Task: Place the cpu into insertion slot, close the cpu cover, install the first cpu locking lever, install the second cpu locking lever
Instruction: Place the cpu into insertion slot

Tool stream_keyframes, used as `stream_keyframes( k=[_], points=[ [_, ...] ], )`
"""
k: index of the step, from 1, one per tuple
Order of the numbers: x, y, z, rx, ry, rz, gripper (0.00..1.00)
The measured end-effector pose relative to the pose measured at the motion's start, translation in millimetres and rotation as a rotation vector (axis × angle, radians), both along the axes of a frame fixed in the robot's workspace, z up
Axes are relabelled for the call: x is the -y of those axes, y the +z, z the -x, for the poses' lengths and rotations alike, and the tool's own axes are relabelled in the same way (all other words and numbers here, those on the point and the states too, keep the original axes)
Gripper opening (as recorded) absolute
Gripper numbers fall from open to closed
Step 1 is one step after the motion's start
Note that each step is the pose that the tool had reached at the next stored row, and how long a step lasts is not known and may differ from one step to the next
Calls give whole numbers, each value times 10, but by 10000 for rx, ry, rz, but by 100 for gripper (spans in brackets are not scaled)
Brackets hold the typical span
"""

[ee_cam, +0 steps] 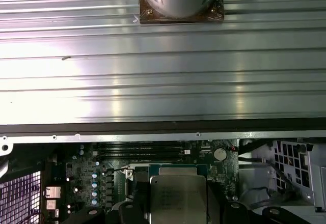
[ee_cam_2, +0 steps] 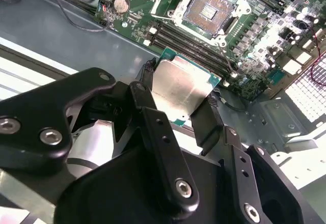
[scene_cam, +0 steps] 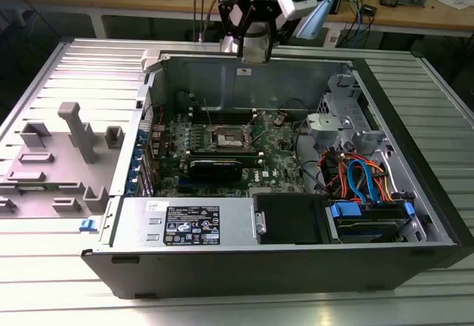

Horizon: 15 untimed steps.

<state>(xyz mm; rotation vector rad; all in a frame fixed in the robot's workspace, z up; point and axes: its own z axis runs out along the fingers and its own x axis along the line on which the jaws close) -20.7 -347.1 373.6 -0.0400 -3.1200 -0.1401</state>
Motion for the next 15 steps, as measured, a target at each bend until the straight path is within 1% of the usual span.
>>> stream_keyframes(
  k=[4, 6, 11, 12, 15],
  points=[
    [89, -3, 0, 0, 0, 0, 54],
    [117, -4, 0, 1, 0, -1, 54],
    [120, -4, 8, 10, 1, 1, 54],
    [122, -6, 18, 50, 0, 1, 54],
    [131, -18, 22, 109, 1, 3, 54]
  ],
)
